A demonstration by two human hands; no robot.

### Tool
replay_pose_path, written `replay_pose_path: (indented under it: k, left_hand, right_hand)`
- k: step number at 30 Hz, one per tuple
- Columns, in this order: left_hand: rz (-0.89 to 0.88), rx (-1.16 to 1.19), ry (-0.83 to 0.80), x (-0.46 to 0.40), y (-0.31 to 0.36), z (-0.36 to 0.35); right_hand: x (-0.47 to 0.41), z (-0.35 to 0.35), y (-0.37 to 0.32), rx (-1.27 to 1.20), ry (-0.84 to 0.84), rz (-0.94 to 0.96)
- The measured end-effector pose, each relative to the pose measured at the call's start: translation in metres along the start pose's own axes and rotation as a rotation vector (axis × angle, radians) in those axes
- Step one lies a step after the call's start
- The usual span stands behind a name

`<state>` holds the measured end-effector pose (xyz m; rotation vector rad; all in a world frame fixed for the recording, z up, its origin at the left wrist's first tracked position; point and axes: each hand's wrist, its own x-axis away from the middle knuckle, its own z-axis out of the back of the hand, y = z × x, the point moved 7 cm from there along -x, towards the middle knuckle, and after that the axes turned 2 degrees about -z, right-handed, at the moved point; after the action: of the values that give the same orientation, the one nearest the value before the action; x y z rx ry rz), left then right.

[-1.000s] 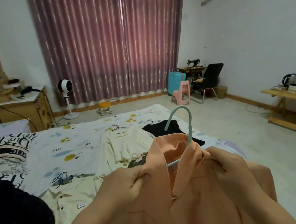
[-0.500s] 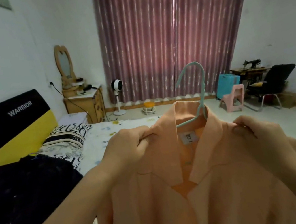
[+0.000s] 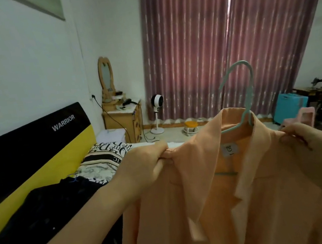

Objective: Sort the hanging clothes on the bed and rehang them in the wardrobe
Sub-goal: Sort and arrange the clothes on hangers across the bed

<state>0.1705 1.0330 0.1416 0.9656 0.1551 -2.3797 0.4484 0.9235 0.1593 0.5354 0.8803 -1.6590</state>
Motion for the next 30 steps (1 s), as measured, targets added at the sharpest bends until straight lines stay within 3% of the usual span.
replay_pose_path:
  k: [5,9,12,18,24,30]
  left_hand:
    - [-0.035,0.013,-0.04,-0.029,-0.046,-0.003]
    - [0.037,0.013,-0.21,-0.053,-0.083,-0.017]
    - [0.043,-0.05,-0.253,-0.067,-0.108,-0.03]
    - [0.041,-0.089,-0.071,-0.101,-0.146,-0.056]
    - [0.105,-0.214,0.049,-0.146,-0.19,-0.1]
    - [0.217,-0.257,0.139,-0.179,-0.233,-0.13]
  right_hand:
    - [-0.033,-0.048,-0.012,-0.124,-0.072,-0.139]
    - [-0.056,-0.082,-0.023,-0.067,0.019,-0.093]
    - [-0.085,-0.111,-0.036,-0.162,0.013,-0.08]
    - [-0.143,-0.184,-0.022,-0.224,-0.04,-0.169]
    - [-0.185,-0.282,-0.003,-0.227,-0.058,-0.125]
    - [-0.163,-0.386,-0.006,-0.407,-0.271,-0.158]
